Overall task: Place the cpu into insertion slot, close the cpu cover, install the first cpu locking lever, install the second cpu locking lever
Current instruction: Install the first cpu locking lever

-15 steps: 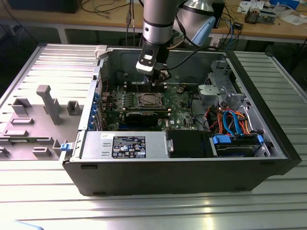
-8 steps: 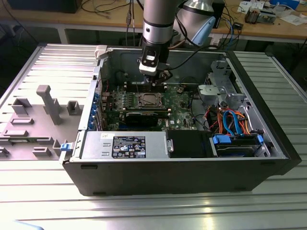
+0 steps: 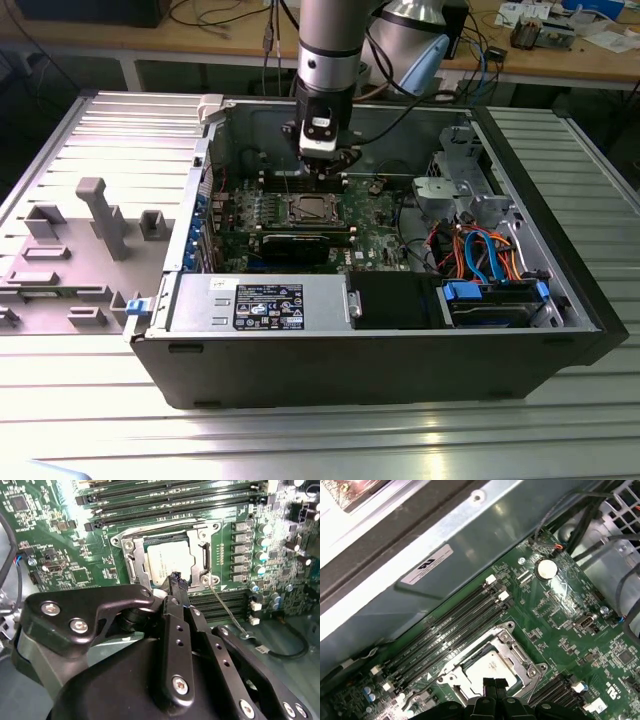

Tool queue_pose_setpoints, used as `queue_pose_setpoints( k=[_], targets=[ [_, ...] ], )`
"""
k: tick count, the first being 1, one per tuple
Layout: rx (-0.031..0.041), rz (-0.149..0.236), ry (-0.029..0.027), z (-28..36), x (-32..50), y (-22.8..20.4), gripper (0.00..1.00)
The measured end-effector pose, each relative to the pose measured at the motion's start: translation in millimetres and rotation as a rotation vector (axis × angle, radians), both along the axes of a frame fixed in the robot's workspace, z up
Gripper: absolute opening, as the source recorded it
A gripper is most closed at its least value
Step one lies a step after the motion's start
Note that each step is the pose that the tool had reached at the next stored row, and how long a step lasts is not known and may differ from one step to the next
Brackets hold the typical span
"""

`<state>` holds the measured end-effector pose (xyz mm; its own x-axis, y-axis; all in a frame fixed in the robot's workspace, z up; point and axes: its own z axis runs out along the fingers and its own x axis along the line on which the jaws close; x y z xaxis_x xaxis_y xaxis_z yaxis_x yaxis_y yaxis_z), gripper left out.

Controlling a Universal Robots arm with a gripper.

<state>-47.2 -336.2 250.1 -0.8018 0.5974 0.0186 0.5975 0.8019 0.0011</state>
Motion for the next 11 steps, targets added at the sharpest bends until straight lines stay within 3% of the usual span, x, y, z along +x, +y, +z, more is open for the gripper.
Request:
queue_pose_setpoints(
  k=[4, 11],
  targets=[
    [0.0000, 0.055, 0.0000, -0.1, 0.0, -0.1, 0.11],
    [0.0000, 0.067, -0.0001, -0.1, 0.0, -0.2, 0.11]
  ],
)
